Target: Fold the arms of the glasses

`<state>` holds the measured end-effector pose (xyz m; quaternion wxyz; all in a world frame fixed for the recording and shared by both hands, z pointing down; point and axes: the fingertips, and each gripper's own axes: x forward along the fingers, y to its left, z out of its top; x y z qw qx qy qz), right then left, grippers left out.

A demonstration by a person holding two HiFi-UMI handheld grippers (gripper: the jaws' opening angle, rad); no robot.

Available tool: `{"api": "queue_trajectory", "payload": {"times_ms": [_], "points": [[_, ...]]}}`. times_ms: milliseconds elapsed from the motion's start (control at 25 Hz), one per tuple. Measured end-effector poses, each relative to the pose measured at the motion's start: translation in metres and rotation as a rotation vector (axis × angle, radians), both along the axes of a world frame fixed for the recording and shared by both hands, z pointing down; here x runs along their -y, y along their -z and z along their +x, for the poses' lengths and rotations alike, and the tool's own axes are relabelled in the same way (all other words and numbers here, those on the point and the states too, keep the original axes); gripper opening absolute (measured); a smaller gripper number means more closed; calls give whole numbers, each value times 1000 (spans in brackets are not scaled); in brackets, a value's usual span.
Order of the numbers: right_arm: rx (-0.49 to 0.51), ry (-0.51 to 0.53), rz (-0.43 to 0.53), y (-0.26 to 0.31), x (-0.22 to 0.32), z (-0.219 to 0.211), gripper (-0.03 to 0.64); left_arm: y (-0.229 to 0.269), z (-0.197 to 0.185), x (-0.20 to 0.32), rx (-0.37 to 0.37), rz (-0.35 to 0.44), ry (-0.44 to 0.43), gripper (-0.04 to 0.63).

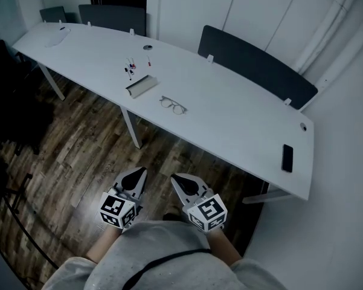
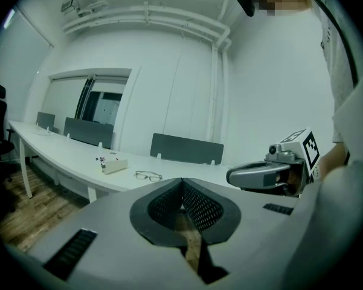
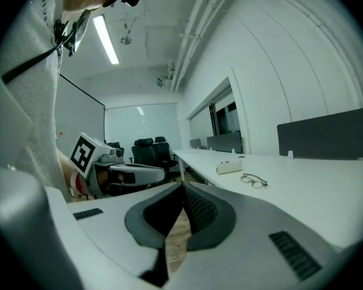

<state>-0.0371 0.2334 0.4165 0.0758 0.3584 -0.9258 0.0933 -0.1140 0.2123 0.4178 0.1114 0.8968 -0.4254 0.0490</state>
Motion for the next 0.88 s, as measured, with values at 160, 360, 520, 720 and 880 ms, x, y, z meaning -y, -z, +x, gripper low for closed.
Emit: {"api": "queue_trajectory", "payload": {"times_ms": [160,360,520,720,880], "points": [[13,-29,-1,3,-23,-12,18,2,-11,-24,-1,11,-34,15],[8,-56,-11,1,-57,-29,20,-6,-28,-62,-12,-16,-57,15],[8,-81,-39,-8,-88,-40,18,-19,-42,-94,-19,-54,-74,15],[-2,-99,-77,-22,-127,-52,18,-36,-54,-127,-35,-92,-89,15],[-8,-103,-99,-29,-147,-64,18,-42,-64,-145,-47,-110,-97,15]]}}
